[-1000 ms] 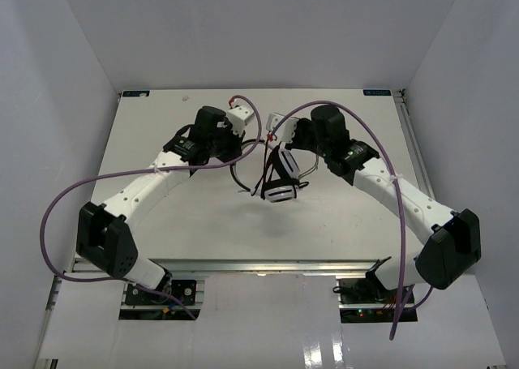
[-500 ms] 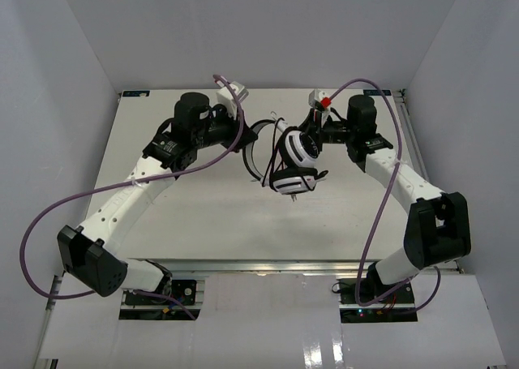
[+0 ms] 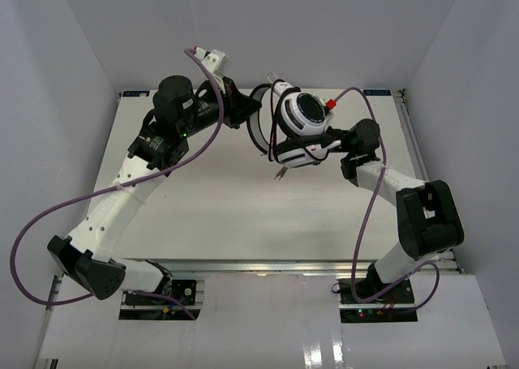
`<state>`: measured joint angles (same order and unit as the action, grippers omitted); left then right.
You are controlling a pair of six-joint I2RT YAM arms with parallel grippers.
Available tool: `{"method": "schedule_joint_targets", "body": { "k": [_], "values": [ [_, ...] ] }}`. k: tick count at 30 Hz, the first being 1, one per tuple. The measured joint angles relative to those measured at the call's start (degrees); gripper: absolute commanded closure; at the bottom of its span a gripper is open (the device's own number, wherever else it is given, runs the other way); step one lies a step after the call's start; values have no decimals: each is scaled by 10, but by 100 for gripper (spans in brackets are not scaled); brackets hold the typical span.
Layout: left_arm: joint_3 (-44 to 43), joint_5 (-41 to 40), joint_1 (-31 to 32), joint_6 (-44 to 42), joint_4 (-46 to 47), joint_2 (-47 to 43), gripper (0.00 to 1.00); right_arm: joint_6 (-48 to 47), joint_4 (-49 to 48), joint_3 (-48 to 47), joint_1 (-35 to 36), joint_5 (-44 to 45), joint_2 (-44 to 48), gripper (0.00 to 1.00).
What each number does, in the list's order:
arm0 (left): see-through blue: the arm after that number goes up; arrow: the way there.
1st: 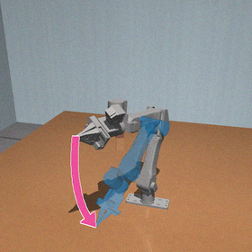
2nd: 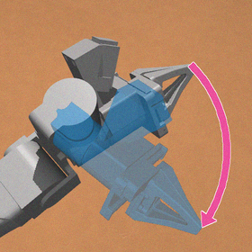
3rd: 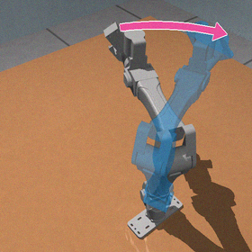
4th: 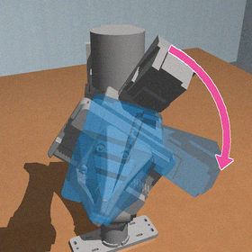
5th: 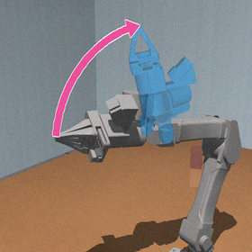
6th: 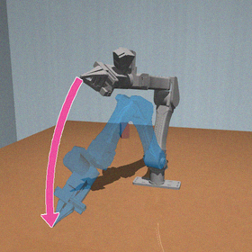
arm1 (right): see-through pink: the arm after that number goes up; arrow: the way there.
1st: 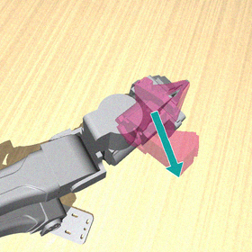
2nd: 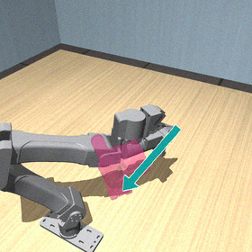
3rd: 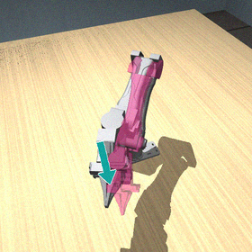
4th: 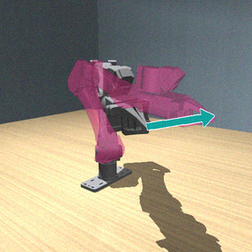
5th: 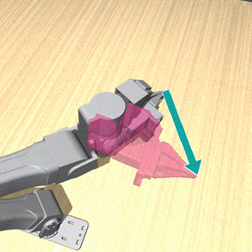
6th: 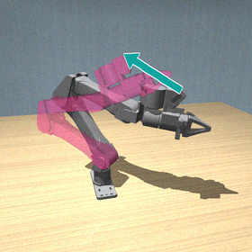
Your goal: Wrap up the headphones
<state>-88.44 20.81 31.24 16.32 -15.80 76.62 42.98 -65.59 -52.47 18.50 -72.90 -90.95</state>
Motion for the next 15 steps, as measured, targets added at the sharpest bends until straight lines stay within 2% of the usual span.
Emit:
{"method": "schedule_joint_targets", "body": {
  "k": [4, 8, 12, 15],
  "values": [
    [30, -116, -1, 21, -11, -13, 100, 18, -15, 47, 7, 11, 14, 92],
    [136, -229, -19, 83, -5, -29, 100, -12, 36, 87, 21, 38, 26, 92],
    [247, -284, -42, 172, -9, -11, 100, -37, 94, 121, 45, 84, 16, 92],
    [295, -300, -51, 239, -20, 28, 100, -33, 121, 122, 52, 115, -29, 92]
  ]
}}
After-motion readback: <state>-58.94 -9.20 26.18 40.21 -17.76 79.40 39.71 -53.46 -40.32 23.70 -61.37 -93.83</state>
